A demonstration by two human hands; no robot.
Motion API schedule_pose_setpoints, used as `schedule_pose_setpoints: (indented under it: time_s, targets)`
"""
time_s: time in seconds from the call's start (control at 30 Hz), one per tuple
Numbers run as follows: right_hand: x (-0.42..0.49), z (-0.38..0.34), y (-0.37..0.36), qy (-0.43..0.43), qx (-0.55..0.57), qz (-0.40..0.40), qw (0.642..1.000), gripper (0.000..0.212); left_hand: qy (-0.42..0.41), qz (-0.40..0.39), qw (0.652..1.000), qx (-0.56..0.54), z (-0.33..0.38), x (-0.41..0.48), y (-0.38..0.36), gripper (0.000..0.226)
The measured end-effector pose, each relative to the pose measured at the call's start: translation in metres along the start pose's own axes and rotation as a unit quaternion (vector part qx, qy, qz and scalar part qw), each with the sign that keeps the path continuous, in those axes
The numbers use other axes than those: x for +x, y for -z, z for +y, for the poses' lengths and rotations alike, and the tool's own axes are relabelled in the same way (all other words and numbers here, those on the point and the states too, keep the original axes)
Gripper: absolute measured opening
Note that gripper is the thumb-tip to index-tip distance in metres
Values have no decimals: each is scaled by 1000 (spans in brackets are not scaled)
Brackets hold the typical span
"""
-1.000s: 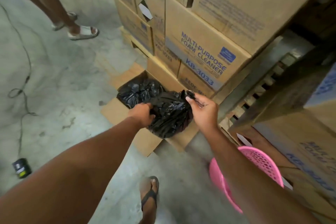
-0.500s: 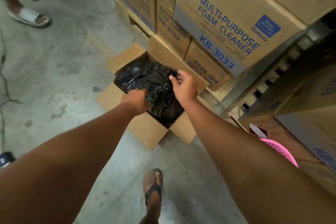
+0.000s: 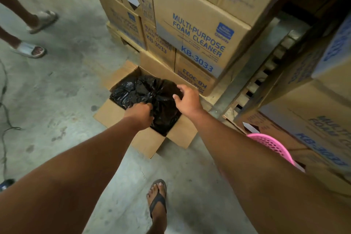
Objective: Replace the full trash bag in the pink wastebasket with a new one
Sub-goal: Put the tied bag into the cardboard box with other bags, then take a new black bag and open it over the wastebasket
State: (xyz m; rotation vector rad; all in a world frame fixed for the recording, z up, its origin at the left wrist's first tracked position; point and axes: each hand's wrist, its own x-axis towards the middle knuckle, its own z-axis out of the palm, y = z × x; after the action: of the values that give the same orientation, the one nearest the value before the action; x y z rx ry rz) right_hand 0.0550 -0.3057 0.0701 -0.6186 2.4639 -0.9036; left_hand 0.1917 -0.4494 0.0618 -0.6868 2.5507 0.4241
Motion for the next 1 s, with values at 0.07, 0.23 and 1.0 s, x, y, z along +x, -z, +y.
schedule_pose_setpoints:
  time_s: [0.07,0.23,1.0]
  targets:
    - [-22,23,32,-12,-20,-8,1000,43,-19,-3,1000,7,37,-14,2,45]
    - [-102,125,124,-59,-81,14,995,38,-88,-17,994,62,166,-44,-19,48]
    - [-577,671,282,-395,19,48,917,38,-342,-158,912,163,727,-234,-397,49]
